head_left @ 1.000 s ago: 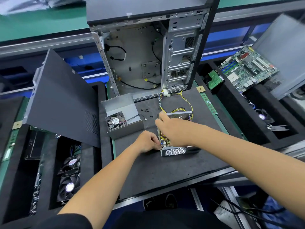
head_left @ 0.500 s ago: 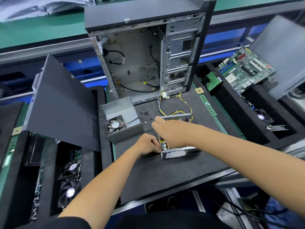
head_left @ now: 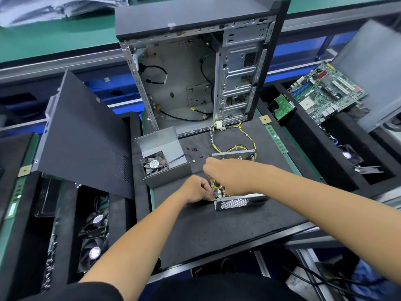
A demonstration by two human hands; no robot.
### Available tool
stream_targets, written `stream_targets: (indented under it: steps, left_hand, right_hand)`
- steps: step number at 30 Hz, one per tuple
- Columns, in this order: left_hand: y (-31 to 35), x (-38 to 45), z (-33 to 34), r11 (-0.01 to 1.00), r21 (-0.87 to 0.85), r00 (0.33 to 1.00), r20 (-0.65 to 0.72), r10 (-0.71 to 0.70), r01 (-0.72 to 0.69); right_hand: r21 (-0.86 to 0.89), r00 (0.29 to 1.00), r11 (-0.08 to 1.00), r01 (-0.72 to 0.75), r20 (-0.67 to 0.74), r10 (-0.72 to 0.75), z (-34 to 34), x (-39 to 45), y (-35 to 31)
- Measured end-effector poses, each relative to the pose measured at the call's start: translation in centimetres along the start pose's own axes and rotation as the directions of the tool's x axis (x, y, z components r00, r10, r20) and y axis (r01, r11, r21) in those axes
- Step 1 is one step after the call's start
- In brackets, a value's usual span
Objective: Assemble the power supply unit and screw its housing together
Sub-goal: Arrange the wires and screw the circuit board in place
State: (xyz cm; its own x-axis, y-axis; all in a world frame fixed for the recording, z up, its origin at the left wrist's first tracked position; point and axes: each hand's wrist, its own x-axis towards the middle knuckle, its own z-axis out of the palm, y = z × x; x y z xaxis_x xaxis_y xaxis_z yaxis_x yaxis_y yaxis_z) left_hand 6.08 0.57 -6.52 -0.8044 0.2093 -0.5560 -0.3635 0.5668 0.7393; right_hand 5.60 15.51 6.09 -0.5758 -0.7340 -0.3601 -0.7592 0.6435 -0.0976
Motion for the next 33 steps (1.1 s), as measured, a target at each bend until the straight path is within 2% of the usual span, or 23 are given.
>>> stream_targets:
  steps: [4,7,12,14,18,22,25,29,33]
  left_hand:
    - [0.1,0.0,-0.1,1.0,-0.005,1.0,0.011,-0.016,0.016]
    - [0.4,0.0,-0.2,0.999,-0.036,0.999,0.029,-0.028,0.029]
    - [0.8,-0.3,-0.3,1.0,0.011,1.0,0.012,-0.021,0.021]
    - [0.8,-0.2,-0.2,1.0,0.006,1.0,0.011,-0.014,0.014]
    - [1.0,-0.4,-0.2,1.0,0.005,1.0,0.015,-0.026,0.026]
    - [1.1,-0.4,-0.1,0.999,-0.001,0.999,0.024,-0.034,0.034]
    - [1.1,-0.3,-0.2,0.999,0.0,0.999,0.006,-0.039,0.039]
    - [1.1,-0.3,-0.1,0.999,-0.022,0.998,0.038,-0.043,0.044]
    - [1.0,-0.4,-0.1,0.999,0.023,0.999,0.012,-0.032,0.032]
  right_hand:
    - [-0.201,0.996,0.979,-0.033,-0.089,0.015,-0.2,0.5,-0.9]
    - [-0.315,0.996,0.947,-0.059,-0.083,0.035,-0.4,0.6,-1.0]
    - [-0.149,0.999,0.988,-0.04,0.022,0.044,-0.6,0.2,-1.2]
    - [-0.164,1.0,0.987,-0.003,0.011,0.005,-0.6,0.3,-1.4]
    - [-0.201,0.998,0.979,-0.03,-0.064,0.017,-0.3,0.6,-1.5]
    - [-0.225,0.997,0.972,-0.065,-0.06,0.053,-0.1,0.4,-1.5]
    - [-0.152,0.997,0.985,-0.076,-0.028,0.073,-0.5,0.2,-1.3]
    - [-0.149,0.999,0.988,-0.026,-0.029,0.022,-1.1,0.2,-1.2]
    - [-0.169,0.999,0.985,-0.028,-0.041,0.022,-1.4,0.5,-1.4]
